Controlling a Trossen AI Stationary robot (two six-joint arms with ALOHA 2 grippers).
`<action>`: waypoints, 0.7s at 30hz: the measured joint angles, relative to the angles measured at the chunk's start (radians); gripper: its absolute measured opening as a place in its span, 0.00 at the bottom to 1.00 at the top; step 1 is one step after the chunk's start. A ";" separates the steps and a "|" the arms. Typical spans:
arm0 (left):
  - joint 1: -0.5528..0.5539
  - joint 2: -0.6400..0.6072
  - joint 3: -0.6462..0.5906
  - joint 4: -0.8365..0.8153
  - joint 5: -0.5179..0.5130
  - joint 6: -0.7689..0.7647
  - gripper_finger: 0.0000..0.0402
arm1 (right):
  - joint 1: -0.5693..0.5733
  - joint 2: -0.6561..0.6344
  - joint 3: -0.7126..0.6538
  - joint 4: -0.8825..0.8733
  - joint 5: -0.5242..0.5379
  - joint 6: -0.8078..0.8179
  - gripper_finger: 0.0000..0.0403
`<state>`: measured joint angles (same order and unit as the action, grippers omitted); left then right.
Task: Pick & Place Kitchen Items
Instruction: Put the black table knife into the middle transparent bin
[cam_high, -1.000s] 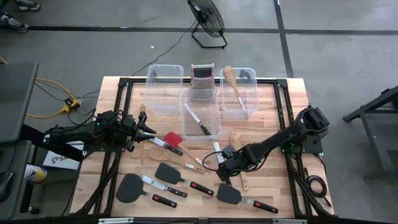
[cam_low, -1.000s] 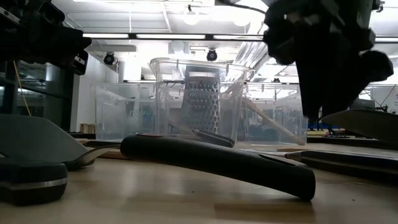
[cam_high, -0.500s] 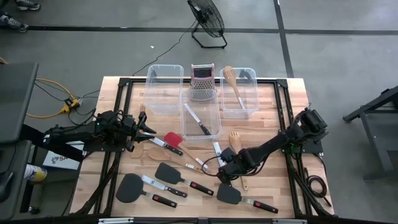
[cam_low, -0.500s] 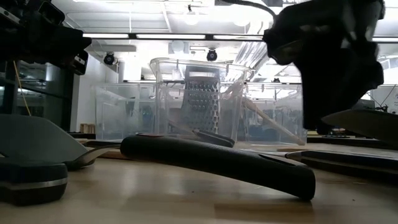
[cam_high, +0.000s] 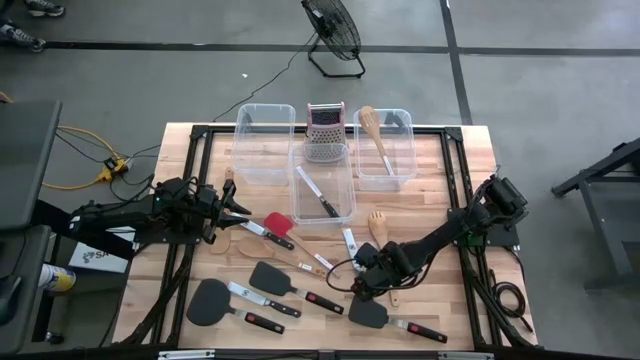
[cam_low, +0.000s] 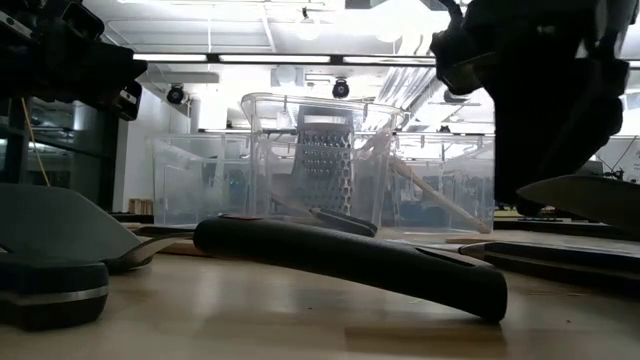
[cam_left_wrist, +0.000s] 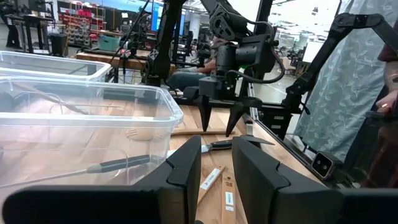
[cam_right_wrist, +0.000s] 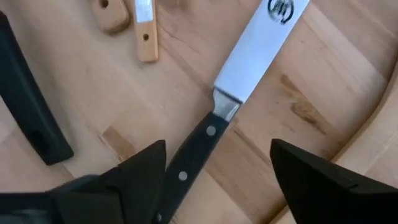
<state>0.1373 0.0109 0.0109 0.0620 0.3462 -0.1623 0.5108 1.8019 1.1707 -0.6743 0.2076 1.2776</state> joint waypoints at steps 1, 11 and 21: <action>0.000 0.000 0.000 0.000 0.000 0.000 0.22 | 0.000 0.000 0.000 0.000 0.006 0.000 0.71; 0.000 0.000 0.000 0.000 0.000 0.000 0.22 | 0.000 0.004 0.000 0.001 0.028 0.060 0.73; 0.000 0.000 0.000 0.000 0.000 0.000 0.22 | 0.000 0.057 0.001 0.038 0.001 0.093 0.73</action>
<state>0.1371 0.0109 0.0109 0.0620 0.3462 -0.1623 0.5106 1.8585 1.1713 -0.6358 0.2083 1.3707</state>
